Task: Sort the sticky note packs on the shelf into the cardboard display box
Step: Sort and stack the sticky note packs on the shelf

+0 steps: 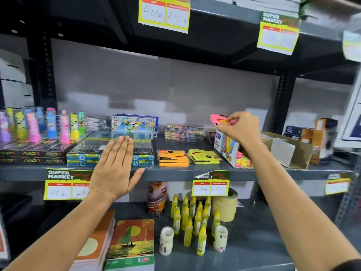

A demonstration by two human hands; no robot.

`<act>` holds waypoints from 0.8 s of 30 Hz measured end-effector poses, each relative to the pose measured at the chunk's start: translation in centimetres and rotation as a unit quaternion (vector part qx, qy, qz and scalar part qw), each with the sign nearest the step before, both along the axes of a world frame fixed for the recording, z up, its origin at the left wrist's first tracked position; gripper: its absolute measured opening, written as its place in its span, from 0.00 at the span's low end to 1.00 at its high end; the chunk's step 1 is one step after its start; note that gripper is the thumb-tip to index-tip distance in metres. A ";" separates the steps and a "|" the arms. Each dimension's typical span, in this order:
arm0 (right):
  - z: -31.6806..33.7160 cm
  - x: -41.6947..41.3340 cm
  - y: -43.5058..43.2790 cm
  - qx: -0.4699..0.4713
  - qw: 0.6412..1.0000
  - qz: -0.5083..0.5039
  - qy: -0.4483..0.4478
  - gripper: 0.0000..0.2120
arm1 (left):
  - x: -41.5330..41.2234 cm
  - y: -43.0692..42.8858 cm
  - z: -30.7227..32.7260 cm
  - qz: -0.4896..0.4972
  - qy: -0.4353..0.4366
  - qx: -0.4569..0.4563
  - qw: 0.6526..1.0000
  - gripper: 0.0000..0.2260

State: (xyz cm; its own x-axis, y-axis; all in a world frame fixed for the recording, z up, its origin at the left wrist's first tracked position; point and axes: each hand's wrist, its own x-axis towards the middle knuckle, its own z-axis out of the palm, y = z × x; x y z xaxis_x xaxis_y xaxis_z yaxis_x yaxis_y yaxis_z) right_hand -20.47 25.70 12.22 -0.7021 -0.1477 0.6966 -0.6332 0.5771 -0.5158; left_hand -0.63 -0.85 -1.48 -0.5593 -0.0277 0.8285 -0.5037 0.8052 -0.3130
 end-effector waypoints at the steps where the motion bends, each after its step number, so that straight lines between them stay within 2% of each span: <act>1: -0.1 -0.1 1.0 -0.009 1.000 -0.013 0.003 0.14 | 0.0 0.0 0.0 -0.002 0.001 0.000 1.000 0.35; 4: -0.3 -0.7 3.9 -0.034 0.998 -0.051 0.018 0.14 | 0.0 -0.1 0.0 -0.008 0.006 -0.002 1.000 0.35; 10: -1.6 -2.0 8.2 -0.033 0.996 -0.081 -0.012 0.14 | 0.0 0.0 0.0 -0.017 0.016 -0.010 1.000 0.35; 19: -4.7 -2.5 10.0 0.030 0.990 -0.120 -0.070 0.19 | 0.0 0.1 0.0 -0.029 0.019 -0.004 0.999 0.35; 24: -6.2 -2.6 9.5 0.062 0.987 -0.111 -0.096 0.15 | 0.1 0.2 0.1 -0.029 0.016 -0.001 0.999 0.35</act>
State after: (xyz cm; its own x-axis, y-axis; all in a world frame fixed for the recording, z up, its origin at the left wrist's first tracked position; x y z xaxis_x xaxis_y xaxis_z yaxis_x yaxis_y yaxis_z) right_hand -23.10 35.22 5.97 -0.8439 -0.0511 0.5341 -0.3814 0.7572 -0.5303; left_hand -0.54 -0.66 -1.40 -0.5325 0.0054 0.8464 -0.4653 0.8334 -0.2981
